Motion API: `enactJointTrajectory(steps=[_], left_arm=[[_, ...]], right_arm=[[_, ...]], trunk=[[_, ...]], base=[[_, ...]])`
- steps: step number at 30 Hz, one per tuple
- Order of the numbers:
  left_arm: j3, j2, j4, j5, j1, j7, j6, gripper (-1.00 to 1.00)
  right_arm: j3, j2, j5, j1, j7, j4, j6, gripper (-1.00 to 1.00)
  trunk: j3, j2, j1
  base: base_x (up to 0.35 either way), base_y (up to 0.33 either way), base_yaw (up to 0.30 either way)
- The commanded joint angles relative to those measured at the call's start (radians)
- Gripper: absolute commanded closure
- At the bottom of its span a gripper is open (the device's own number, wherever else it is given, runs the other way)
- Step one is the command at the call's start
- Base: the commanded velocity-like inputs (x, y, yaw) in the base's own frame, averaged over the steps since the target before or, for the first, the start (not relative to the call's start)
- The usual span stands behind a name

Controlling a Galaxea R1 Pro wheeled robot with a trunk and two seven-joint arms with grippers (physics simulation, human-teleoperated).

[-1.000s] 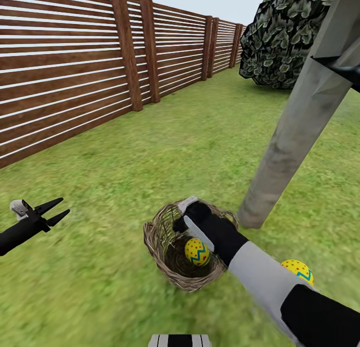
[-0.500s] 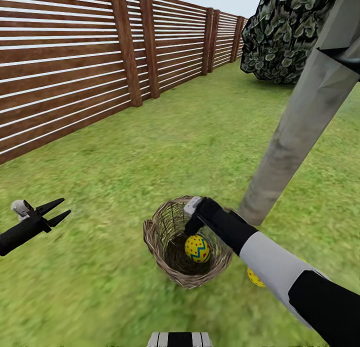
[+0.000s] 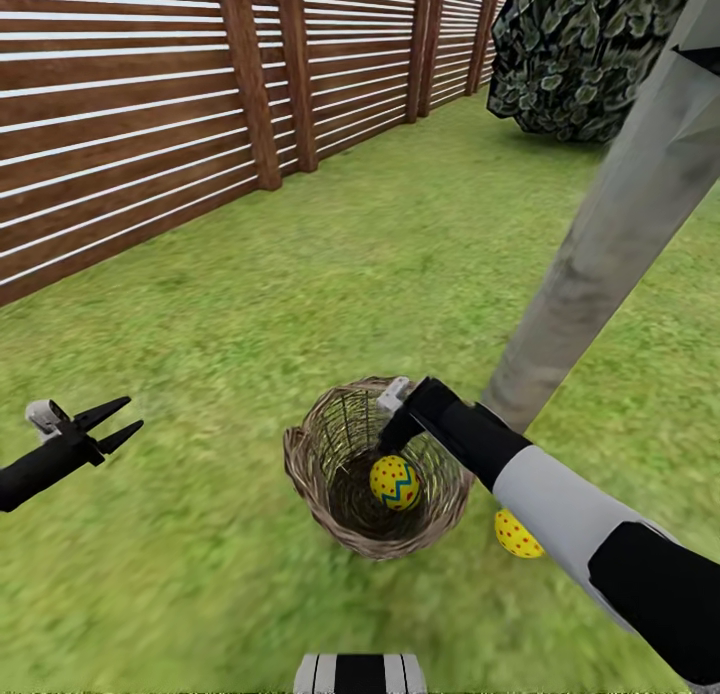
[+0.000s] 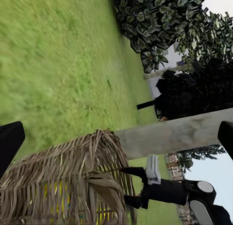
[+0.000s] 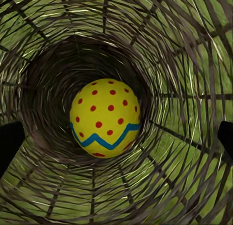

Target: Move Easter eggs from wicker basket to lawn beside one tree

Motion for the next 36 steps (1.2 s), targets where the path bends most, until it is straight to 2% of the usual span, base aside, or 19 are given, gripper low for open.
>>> enactJointTrajectory(steps=[1, 5, 8, 12, 15, 36], left_arm=[[0.001, 0.001, -0.001, 0.003, -0.001, -0.002, 0.006, -1.00], [0.001, 0.005, -0.005, 0.004, -0.001, -0.003, 0.006, -1.00], [0.001, 0.004, -0.006, 0.004, -0.001, -0.003, 0.006, -1.00], [0.000, 0.004, -0.006, 0.004, -0.001, -0.003, 0.006, -1.00], [0.000, 0.004, -0.006, 0.004, -0.001, -0.003, 0.006, -1.00], [0.000, 0.001, -0.004, 0.004, -0.001, -0.002, 0.006, -1.00]], right_arm=[[0.002, 0.000, 0.014, -0.003, 0.004, 0.012, 0.001, -1.00], [0.002, 0.001, 0.078, -0.007, 0.004, 0.058, -0.029, -1.00], [0.002, 0.001, 0.089, -0.010, 0.004, 0.091, -0.069, -1.00], [0.002, 0.003, 0.094, -0.044, 0.001, 0.195, -0.128, -1.00], [0.003, 0.005, 0.097, -0.057, 0.003, 0.237, -0.180, -1.00], [0.005, 0.008, 0.101, -0.060, 0.005, 0.231, -0.209, -1.00]], trunk=[[-0.005, -0.001, 0.000], [-0.020, -0.002, 0.002], [-0.032, -0.002, 0.003], [-0.047, -0.003, 0.005], [-0.059, -0.004, 0.006], [-0.140, -0.009, 0.016]], base=[[0.000, 0.000, 0.000], [0.000, 0.000, 0.000], [0.000, 0.000, 0.000], [0.000, 0.000, 0.000], [0.000, 0.000, 0.000], [0.000, 0.000, 0.000]])
